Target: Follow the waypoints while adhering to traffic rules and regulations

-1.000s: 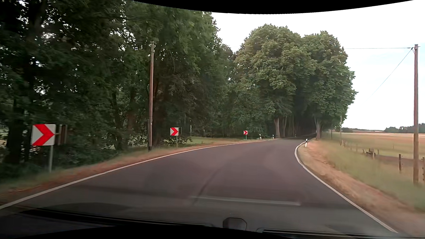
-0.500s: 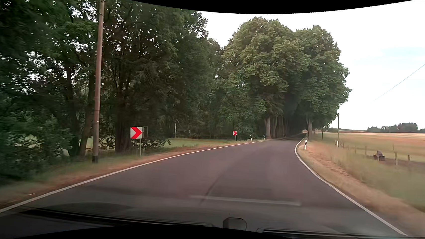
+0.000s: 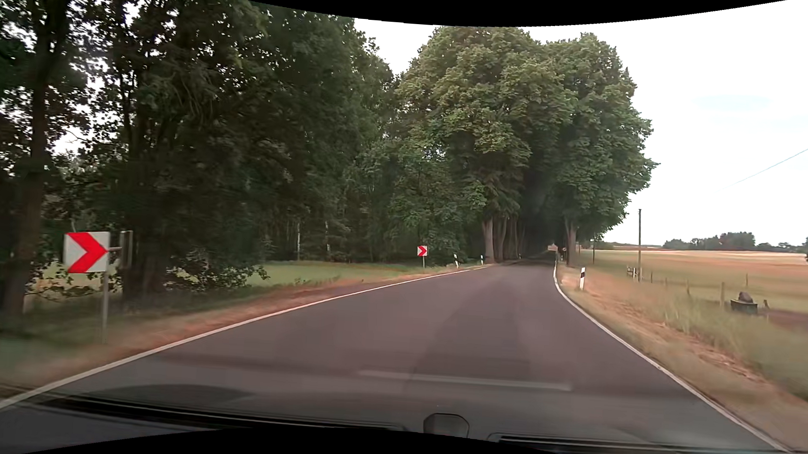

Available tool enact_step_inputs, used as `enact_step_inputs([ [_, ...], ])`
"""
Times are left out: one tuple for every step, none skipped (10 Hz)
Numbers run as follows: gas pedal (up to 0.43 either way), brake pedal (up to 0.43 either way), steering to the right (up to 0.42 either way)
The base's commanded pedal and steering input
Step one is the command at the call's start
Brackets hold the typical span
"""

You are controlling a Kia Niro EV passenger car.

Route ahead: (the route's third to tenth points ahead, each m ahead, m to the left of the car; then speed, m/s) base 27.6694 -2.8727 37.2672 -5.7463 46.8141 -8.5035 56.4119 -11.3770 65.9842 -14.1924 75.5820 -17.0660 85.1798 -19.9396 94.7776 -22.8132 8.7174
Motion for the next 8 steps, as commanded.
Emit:
enact_step_inputs([
  [0.0,0.0,0.069],
  [0.0,0.0,0.07],
  [0.0,0.0,0.073],
  [0.0,0.0,0.073],
  [0.0,0.0,0.073],
  [0.0,0.0,0.073],
  [0.0,0.0,0.073],
  [0.0,0.0,0.073],
])
